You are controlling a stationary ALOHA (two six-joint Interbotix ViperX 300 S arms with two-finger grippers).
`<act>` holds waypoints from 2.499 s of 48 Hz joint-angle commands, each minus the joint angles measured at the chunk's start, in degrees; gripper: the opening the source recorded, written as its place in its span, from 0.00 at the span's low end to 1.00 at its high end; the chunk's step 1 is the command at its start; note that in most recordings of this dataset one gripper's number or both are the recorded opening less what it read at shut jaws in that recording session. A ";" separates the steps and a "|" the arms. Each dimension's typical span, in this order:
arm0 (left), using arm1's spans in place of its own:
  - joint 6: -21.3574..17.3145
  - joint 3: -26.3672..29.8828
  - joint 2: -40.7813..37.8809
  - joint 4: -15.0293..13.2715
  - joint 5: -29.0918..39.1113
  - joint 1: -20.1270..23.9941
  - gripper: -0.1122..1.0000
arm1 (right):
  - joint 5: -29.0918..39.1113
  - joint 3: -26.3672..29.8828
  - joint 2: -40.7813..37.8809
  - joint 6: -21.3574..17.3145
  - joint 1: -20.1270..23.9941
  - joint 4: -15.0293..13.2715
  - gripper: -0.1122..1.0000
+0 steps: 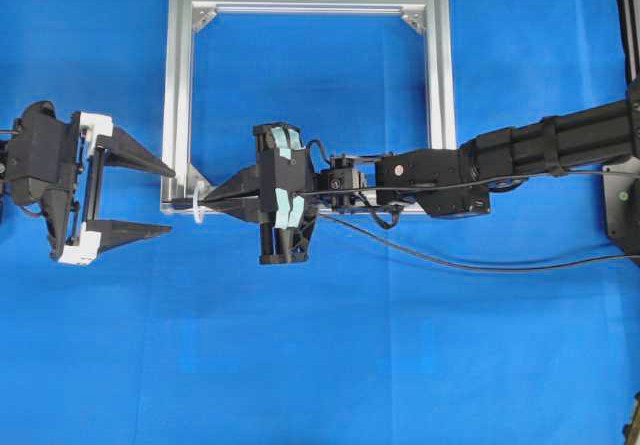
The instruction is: Insert the wire through the string loop located on the left side.
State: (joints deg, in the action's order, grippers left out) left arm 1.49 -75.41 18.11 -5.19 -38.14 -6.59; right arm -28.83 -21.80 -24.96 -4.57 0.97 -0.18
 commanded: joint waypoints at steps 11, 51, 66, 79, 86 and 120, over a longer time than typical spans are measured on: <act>0.00 2.02 -2.64 0.09 1.23 -0.18 0.89 | -0.35 0.97 1.14 0.00 -0.18 0.09 0.10; -0.35 3.69 -11.43 0.18 -1.58 -0.18 0.88 | -0.26 0.88 1.14 0.00 -0.44 0.18 0.10; -0.88 3.96 -11.43 0.18 -1.58 -0.18 0.88 | -0.26 0.88 1.14 0.00 -0.44 0.09 0.10; -1.85 4.04 -10.55 1.14 -3.16 -1.14 0.45 | -0.26 0.88 1.14 0.00 -0.44 0.18 0.10; -2.02 3.87 -10.55 1.14 -3.69 -1.67 0.18 | -0.26 0.88 1.14 0.00 -0.44 0.18 0.10; -1.85 3.87 -10.55 1.14 -3.25 -1.67 0.18 | 1.23 0.70 1.14 -0.26 -0.44 0.18 0.22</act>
State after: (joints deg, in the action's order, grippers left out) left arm -0.44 -71.98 6.59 -4.31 -40.96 -7.56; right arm -27.69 -21.88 -24.96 -4.57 0.97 -0.26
